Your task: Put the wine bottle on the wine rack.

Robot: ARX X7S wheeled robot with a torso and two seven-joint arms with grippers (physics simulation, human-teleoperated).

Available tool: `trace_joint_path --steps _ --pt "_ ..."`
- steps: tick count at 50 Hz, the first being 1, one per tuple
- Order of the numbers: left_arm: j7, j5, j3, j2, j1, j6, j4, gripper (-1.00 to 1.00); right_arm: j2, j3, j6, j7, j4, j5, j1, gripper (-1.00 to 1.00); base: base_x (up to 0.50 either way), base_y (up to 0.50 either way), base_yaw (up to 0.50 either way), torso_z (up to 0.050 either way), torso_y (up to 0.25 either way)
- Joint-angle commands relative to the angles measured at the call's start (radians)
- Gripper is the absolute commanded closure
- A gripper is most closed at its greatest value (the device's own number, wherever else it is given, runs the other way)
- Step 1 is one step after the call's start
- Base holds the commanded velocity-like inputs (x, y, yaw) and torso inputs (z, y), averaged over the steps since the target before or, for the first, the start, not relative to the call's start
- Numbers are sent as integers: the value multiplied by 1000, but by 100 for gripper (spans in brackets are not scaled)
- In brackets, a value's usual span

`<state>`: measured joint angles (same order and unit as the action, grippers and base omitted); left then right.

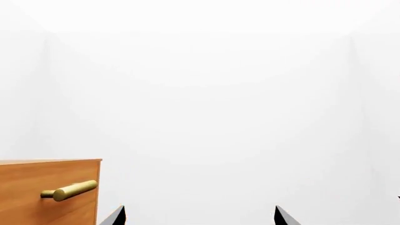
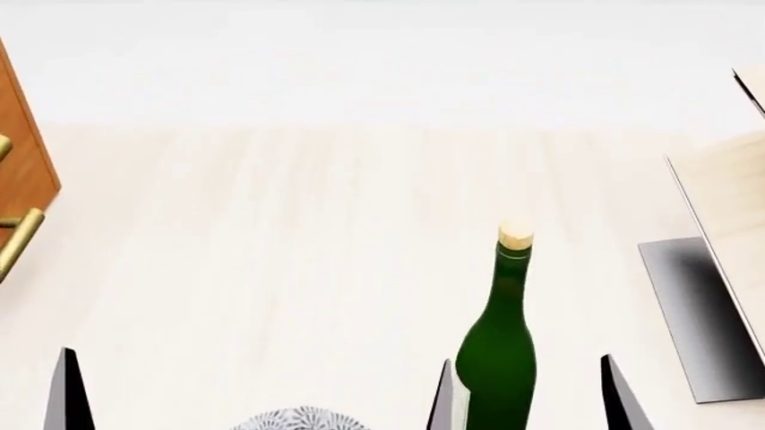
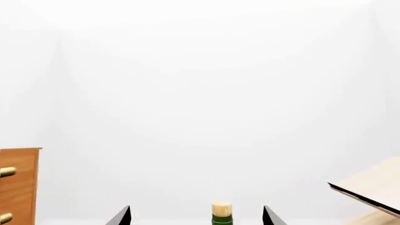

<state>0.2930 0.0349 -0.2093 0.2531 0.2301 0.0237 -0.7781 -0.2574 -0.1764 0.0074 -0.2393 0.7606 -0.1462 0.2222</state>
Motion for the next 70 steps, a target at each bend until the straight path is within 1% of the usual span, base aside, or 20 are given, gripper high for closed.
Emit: trace_joint_path --steps 1,15,70 --pt "6 -1 -7 5 -2 3 6 -100 -1 -6 15 -17 -20 23 -11 -100 0 0 0 0 0" --pt "15 -2 -12 12 -3 0 4 -100 -14 -14 34 -14 -9 -6 -7 -100 0 -13 0 0 0" --pt "42 6 -31 36 -12 6 12 -100 -39 -35 24 -37 -9 -17 -11 -100 0 -207 0 0 0"
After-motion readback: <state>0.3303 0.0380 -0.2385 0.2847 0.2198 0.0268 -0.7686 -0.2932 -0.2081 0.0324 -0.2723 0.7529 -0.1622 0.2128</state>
